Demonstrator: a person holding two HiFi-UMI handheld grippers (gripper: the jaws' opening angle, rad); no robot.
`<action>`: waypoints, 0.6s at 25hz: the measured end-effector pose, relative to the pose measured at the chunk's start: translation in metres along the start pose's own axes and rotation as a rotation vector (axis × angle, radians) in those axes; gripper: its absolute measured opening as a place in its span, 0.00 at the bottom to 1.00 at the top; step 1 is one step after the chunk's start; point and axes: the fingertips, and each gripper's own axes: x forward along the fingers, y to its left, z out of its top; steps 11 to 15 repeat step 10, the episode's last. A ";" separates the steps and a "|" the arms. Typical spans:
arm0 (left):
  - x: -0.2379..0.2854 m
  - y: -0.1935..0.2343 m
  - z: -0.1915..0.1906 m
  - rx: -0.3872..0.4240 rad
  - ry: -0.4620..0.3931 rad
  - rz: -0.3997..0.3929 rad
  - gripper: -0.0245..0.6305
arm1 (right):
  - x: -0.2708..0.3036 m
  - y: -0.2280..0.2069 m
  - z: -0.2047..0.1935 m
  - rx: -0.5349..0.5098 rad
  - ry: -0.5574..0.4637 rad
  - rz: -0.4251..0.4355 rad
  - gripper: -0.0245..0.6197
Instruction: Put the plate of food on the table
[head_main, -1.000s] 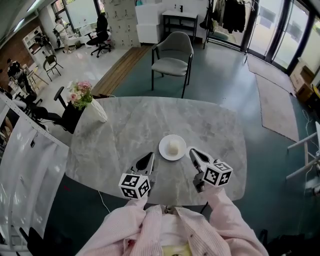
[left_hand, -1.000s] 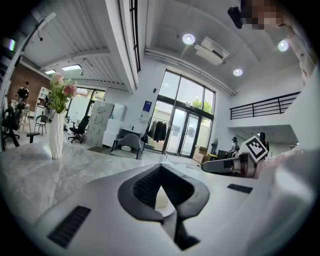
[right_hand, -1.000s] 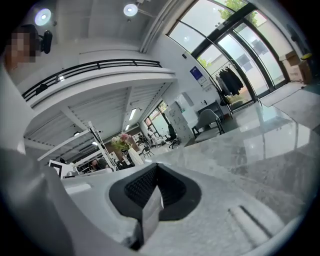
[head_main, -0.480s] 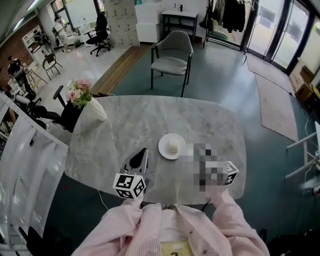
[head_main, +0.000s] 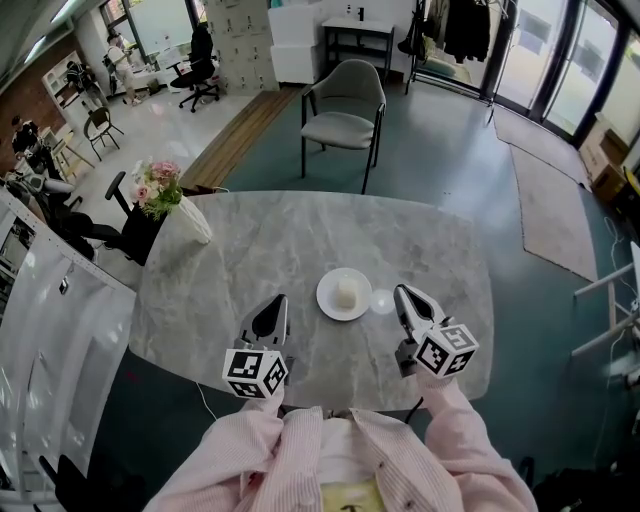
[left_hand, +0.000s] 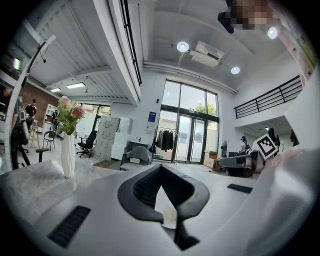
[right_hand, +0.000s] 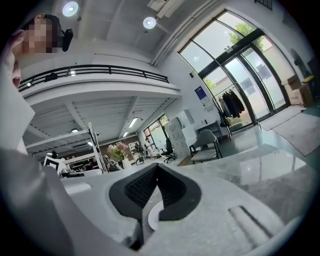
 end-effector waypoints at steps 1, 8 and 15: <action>0.000 0.001 -0.001 0.000 0.001 0.002 0.03 | 0.001 -0.001 -0.001 -0.002 -0.001 -0.003 0.05; 0.001 0.006 -0.003 -0.001 0.006 0.010 0.03 | 0.001 -0.006 -0.001 -0.012 -0.009 -0.029 0.05; 0.001 0.006 -0.004 -0.002 0.008 0.012 0.03 | 0.001 -0.008 -0.001 -0.012 -0.010 -0.038 0.05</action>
